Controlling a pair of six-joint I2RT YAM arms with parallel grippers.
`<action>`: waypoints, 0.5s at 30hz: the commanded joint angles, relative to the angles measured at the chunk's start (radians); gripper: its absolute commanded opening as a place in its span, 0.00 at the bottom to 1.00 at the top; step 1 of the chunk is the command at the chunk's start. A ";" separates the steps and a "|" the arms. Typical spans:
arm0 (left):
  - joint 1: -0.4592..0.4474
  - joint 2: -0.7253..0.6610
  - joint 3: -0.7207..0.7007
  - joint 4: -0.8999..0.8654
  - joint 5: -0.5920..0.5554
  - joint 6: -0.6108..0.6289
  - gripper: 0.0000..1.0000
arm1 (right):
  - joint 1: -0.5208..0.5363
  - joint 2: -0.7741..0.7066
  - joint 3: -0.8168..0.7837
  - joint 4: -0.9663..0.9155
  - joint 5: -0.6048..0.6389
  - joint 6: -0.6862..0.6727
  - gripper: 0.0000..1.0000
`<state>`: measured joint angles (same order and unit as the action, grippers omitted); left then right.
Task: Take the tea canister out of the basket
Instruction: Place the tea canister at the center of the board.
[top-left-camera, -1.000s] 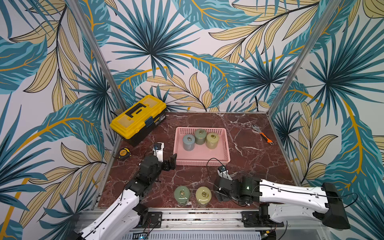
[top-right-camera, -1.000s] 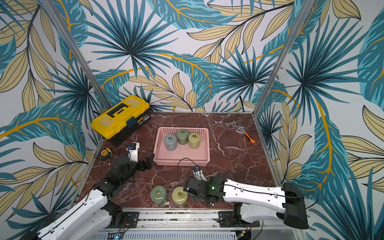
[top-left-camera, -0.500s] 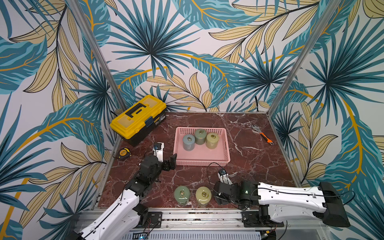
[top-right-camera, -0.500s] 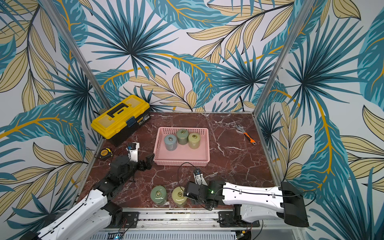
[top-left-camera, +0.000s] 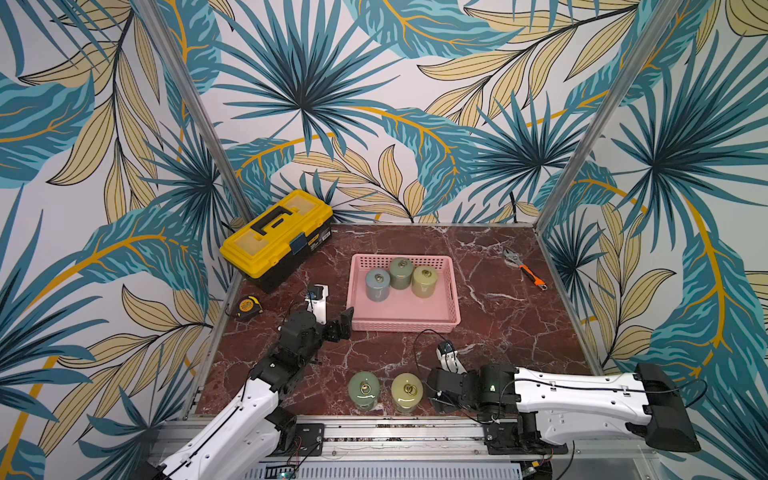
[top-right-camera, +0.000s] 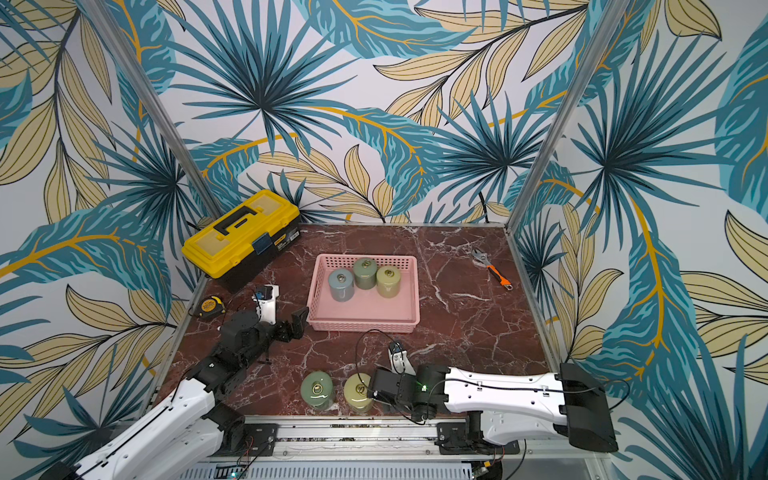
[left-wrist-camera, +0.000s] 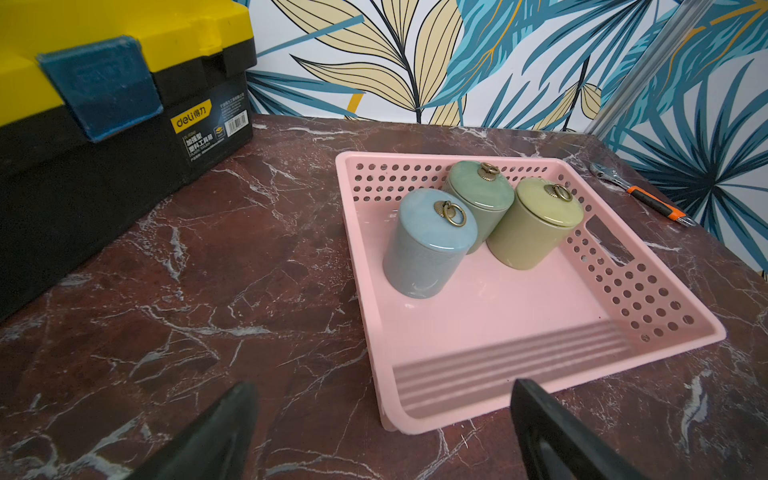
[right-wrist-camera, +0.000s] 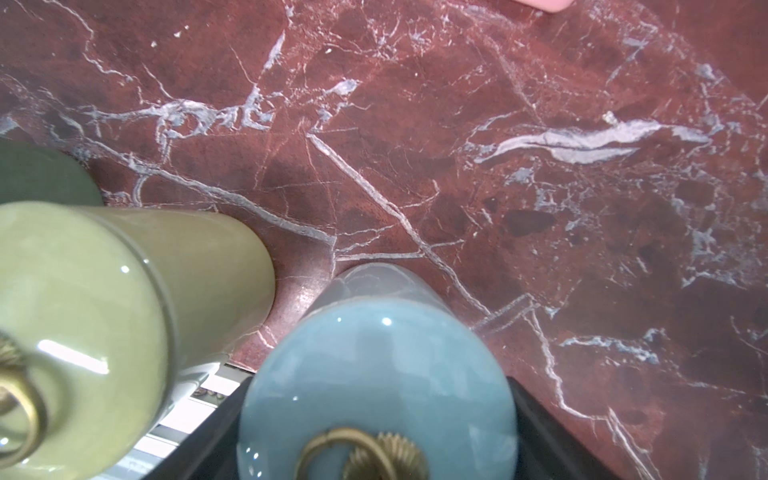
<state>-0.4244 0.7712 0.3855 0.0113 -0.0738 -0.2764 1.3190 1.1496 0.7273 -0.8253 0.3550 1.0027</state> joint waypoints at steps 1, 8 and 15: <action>0.004 -0.014 -0.033 0.023 -0.004 0.010 1.00 | 0.011 -0.004 -0.016 0.020 0.019 0.030 0.82; 0.003 -0.015 -0.033 0.023 -0.003 0.010 1.00 | 0.014 -0.007 -0.009 0.020 0.027 0.027 0.99; 0.002 -0.016 -0.033 0.023 -0.001 0.009 1.00 | 0.014 -0.012 0.014 0.008 0.046 0.011 0.99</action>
<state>-0.4244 0.7708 0.3855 0.0113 -0.0738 -0.2764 1.3289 1.1492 0.7265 -0.8089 0.3687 1.0172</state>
